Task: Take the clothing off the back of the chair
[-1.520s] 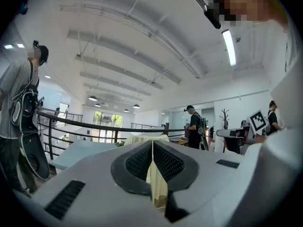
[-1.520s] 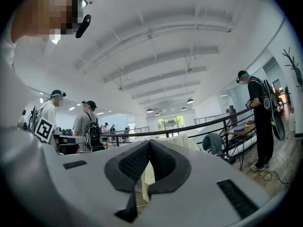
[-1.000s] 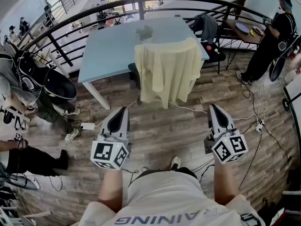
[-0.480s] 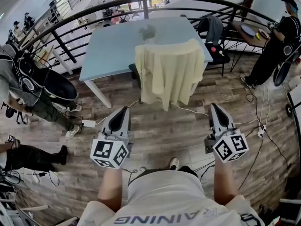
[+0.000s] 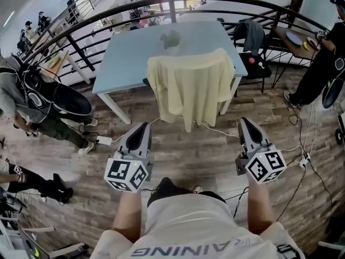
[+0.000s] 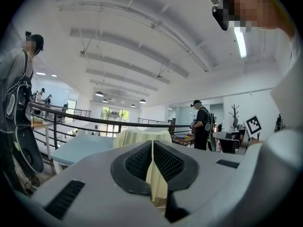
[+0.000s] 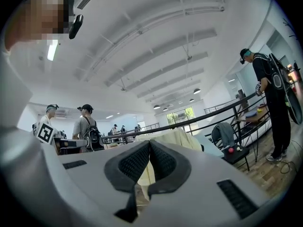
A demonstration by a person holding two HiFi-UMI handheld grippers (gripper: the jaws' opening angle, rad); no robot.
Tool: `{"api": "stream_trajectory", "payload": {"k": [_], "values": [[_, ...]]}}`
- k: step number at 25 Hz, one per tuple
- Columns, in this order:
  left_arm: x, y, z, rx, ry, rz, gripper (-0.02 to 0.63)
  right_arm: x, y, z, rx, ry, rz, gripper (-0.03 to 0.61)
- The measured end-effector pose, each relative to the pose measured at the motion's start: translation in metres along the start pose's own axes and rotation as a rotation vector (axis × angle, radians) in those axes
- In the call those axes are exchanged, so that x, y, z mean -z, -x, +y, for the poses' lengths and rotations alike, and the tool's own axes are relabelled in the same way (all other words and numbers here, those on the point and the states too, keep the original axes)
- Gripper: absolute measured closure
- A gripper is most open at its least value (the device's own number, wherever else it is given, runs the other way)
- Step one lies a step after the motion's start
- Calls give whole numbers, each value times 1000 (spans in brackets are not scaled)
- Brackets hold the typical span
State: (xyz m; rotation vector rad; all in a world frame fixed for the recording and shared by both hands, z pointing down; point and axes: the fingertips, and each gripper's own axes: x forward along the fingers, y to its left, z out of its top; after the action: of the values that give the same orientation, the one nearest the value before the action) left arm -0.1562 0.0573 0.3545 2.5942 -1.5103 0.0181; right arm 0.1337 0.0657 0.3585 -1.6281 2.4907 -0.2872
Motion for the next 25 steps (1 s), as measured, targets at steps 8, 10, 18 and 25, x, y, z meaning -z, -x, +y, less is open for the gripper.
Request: {"api": "stream_trajectory", "payload": {"k": [8, 10, 18, 25], "values": [[0, -53, 6, 7, 6, 14, 574, -4, -33, -40, 10, -10, 8, 555], [0, -71, 17, 13, 16, 11, 574, -4, -47, -51, 25, -11, 9, 555], [-8, -148, 95, -54, 67, -7, 574, -8, -120, -94, 90, 0, 31, 555], [-10, -209, 151, -21, 78, 36, 574, -22, -202, -113, 137, -12, 10, 555]]}}
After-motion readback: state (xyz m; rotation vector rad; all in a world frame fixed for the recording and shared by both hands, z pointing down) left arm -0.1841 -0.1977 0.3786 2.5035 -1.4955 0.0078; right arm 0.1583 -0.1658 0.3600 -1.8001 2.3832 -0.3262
